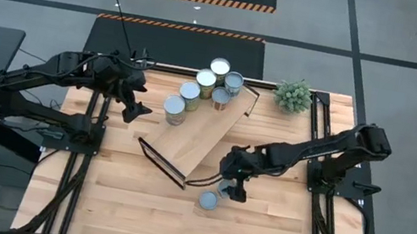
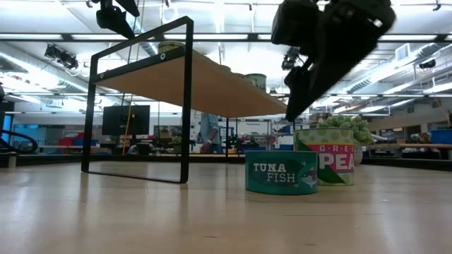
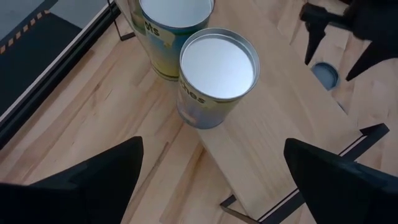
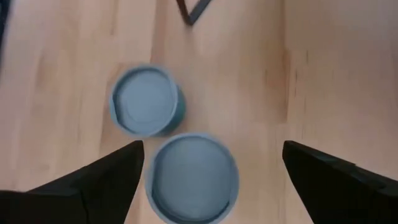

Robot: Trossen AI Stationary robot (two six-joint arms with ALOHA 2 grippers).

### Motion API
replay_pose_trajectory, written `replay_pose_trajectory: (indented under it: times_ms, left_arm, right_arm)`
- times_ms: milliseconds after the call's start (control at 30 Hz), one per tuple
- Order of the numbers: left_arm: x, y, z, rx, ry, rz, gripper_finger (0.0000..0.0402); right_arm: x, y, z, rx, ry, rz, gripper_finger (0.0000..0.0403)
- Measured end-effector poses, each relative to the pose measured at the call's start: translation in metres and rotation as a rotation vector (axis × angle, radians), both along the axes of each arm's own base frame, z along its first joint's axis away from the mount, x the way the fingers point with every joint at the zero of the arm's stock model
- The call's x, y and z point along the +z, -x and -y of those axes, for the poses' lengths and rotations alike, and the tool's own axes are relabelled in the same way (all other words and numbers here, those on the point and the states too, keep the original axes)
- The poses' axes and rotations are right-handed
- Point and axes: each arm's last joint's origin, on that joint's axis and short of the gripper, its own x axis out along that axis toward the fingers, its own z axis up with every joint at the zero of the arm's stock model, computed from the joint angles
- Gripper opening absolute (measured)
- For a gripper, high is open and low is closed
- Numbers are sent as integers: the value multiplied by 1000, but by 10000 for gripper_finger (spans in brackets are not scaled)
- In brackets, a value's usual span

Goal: Pick and place cans onto a shelf
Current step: Put the canned green peas on the shelf

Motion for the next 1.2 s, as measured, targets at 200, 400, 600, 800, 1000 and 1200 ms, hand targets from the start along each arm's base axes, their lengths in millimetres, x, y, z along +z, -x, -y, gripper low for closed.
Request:
replay_pose_trajectory:
  times_ms: [200, 400, 600, 800, 1000, 1200]
  left_arm:
    - [0, 0, 0, 0, 0, -3, 396]
    - [-2, 2, 1, 0, 8, -26, 396]
    - [-2, 2, 1, 4, 11, -25, 396]
    - [-2, 2, 1, 0, 9, -26, 396]
    - [-2, 2, 1, 0, 9, -27, 396]
    - [-2, 2, 1, 9, 18, -23, 396]
  right_arm:
    - [-19, -4, -11, 63, 60, -43, 399]
    - [-32, -2, -19, 58, 139, -89, 397]
    - [-40, -3, -21, 58, 207, -110, 396]
    - [-45, 0, -16, 51, 212, -128, 349]
    - [-42, -1, -10, 39, 198, -130, 291]
    - [-13, -4, -3, 48, 209, -131, 291]
